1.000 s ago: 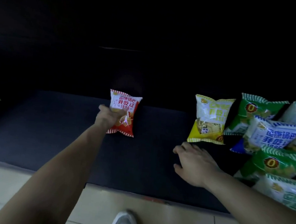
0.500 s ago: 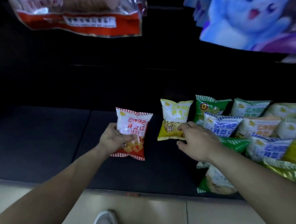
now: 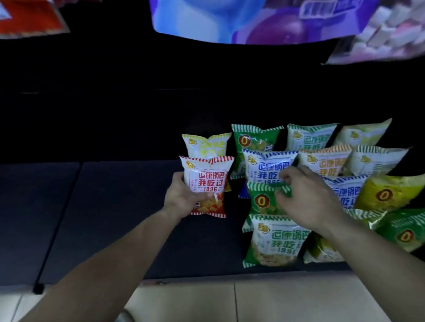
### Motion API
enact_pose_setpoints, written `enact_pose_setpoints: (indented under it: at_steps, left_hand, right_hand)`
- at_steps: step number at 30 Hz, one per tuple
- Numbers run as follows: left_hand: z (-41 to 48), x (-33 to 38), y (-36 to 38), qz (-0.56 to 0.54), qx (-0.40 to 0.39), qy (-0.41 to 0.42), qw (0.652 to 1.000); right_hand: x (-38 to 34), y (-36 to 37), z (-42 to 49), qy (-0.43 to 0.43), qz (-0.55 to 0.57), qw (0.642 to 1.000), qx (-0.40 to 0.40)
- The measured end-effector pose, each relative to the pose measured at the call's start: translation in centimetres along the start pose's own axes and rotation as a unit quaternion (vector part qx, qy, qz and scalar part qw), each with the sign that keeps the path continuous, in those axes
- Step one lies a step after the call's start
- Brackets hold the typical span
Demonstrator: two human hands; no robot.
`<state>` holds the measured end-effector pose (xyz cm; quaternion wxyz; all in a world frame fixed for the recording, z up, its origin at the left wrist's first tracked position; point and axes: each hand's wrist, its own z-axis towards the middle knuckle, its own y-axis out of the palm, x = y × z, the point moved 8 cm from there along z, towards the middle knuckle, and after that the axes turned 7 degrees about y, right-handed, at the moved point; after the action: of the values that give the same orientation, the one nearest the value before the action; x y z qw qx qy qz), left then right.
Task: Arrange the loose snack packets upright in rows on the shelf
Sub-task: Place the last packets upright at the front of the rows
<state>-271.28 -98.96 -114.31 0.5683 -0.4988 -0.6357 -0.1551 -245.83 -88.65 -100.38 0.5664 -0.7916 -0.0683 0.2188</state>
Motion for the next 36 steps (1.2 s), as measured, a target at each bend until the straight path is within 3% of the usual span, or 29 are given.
enact_pose_setpoints:
  at_steps: [6,28,36]
  left_hand:
    - [0.3,0.0,0.5,0.029,0.025,0.049,0.998]
    - [-0.8,-1.4,-1.0,0.024,0.017,0.040,0.999]
    - [-0.3,-1.4,-0.2,0.008,-0.031,0.041,0.999]
  right_hand:
    - [-0.7,0.9,1.0,-0.013,-0.008,1.000,0.007]
    - [-3.4,1.8,1.2,-0.009,-0.021,1.000,0.002]
    - [-4.1,2.3,1.5,-0.011,-0.010,1.000,-0.007]
